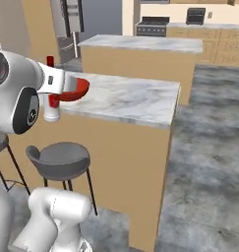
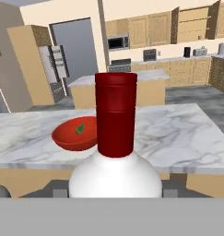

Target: There is a bowl on the dining counter. Grab a lemon wedge from the fridge and place it in the bowl. Then get the liquor bottle and glass cup from the cabinet and place them next to the bowl.

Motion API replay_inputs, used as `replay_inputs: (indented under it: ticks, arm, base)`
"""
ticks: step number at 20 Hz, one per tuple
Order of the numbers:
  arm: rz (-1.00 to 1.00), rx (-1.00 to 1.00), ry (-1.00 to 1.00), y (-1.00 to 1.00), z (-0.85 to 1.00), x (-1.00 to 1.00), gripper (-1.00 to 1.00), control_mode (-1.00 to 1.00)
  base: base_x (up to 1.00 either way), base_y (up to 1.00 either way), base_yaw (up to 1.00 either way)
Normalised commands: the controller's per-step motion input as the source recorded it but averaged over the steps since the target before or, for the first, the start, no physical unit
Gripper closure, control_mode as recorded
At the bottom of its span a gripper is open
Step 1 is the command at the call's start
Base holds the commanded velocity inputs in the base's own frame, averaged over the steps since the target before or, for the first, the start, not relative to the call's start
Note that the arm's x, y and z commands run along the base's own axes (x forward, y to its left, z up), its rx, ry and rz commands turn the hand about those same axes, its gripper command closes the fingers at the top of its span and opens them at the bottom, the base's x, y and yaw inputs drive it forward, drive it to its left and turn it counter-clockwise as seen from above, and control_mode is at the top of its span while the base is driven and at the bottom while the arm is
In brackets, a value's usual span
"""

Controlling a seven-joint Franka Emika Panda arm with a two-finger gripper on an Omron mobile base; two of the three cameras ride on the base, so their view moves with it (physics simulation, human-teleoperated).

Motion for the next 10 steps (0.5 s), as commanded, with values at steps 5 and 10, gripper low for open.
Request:
replay_inputs:
  ticks: [5,10]
  arm:
    - [0.0,0.0,0.0,0.0,0.0,0.0,1.0,1.0]
    - [0.0,0.0,0.0,0.0,0.0,0.0,1.0,1.0]
  base:
    - [0.22,0.59,-0.41]
    - [0.5,0.45,-0.29]
